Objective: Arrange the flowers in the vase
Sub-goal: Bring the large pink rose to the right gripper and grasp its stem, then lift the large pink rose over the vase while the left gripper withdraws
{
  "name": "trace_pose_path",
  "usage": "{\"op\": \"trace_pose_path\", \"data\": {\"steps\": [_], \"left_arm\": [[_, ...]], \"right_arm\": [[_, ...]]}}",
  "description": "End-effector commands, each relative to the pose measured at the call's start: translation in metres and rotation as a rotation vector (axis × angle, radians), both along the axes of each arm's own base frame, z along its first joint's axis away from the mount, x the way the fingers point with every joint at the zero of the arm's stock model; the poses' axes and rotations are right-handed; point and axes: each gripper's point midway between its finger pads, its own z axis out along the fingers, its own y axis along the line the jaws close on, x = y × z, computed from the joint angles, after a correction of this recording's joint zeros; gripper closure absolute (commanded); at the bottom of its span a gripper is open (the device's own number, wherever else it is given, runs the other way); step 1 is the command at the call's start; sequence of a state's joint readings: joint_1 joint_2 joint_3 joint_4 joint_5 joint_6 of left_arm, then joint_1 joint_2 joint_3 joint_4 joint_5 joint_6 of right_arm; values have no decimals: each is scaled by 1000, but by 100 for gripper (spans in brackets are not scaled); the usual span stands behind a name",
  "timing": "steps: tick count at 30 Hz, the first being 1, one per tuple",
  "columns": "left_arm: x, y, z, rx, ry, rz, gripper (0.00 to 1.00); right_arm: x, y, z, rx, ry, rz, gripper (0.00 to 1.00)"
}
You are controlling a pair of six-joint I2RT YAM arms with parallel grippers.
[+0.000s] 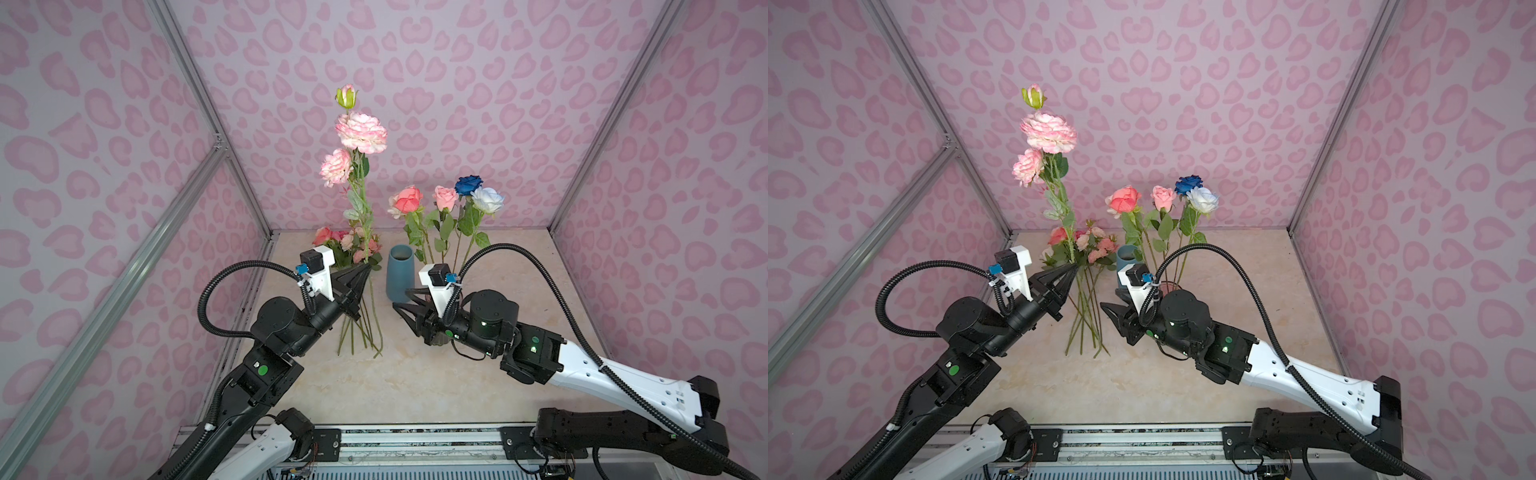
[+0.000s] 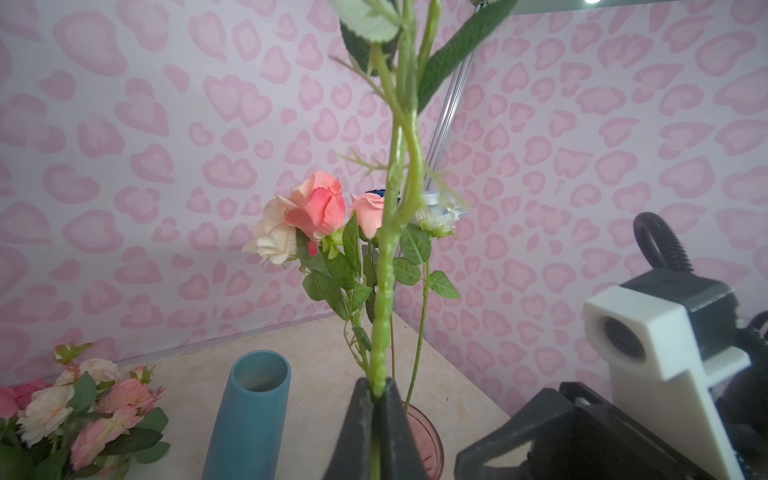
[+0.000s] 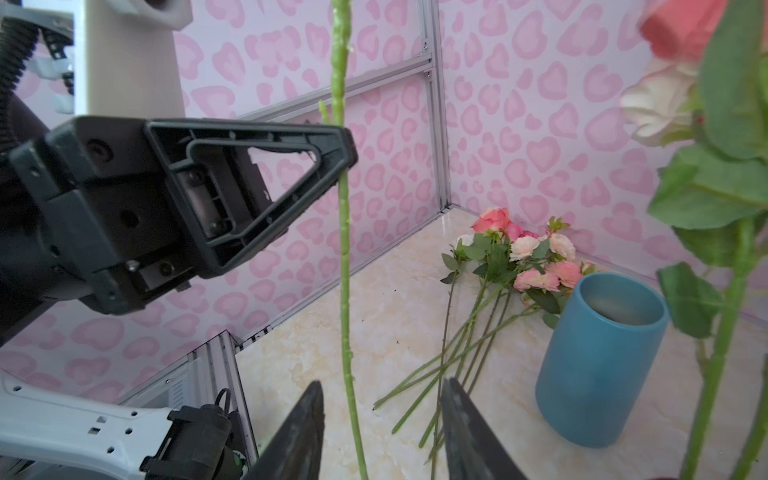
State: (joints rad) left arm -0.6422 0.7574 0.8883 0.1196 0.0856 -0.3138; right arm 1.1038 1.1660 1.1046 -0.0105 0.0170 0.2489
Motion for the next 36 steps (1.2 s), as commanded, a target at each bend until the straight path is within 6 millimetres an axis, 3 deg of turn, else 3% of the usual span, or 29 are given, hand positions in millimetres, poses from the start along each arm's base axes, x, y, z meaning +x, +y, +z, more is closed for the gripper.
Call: {"op": "trace_pose_path", "data": {"steps": [1, 5, 8, 13, 17, 19, 20, 24, 27, 36], "left_arm": [[-1, -9, 19, -54, -77, -17, 97], [-2, -26, 16, -53, -74, -58, 97], [-7, -32, 13, -55, -73, -81, 97], [-9, -36, 7, -49, -65, -86, 97], [-11, -37, 5, -43, -57, -98, 96], [-10, -37, 3, -34, -38, -91, 77], [-10, -35, 3, -30, -31, -83, 59], [-22, -11, 14, -46, -66, -28, 39], [-26, 17, 6, -27, -54, 75, 29], [-36, 79, -53, -83, 74, 278, 26]], "right_arm": [[-6, 17, 11, 87, 32, 67, 52], [-3, 29, 11, 106, 66, 82, 53], [8, 26, 9, 119, 91, 34, 58], [19, 23, 6, 153, 125, 13, 84], [21, 22, 7, 166, 124, 9, 98], [21, 21, 6, 160, 115, 6, 100], [21, 20, 6, 149, 102, 3, 100], [24, 10, 3, 90, 51, -36, 100], [28, -6, 11, 50, -10, -97, 100], [49, -72, 75, 62, -224, -317, 100]]}}
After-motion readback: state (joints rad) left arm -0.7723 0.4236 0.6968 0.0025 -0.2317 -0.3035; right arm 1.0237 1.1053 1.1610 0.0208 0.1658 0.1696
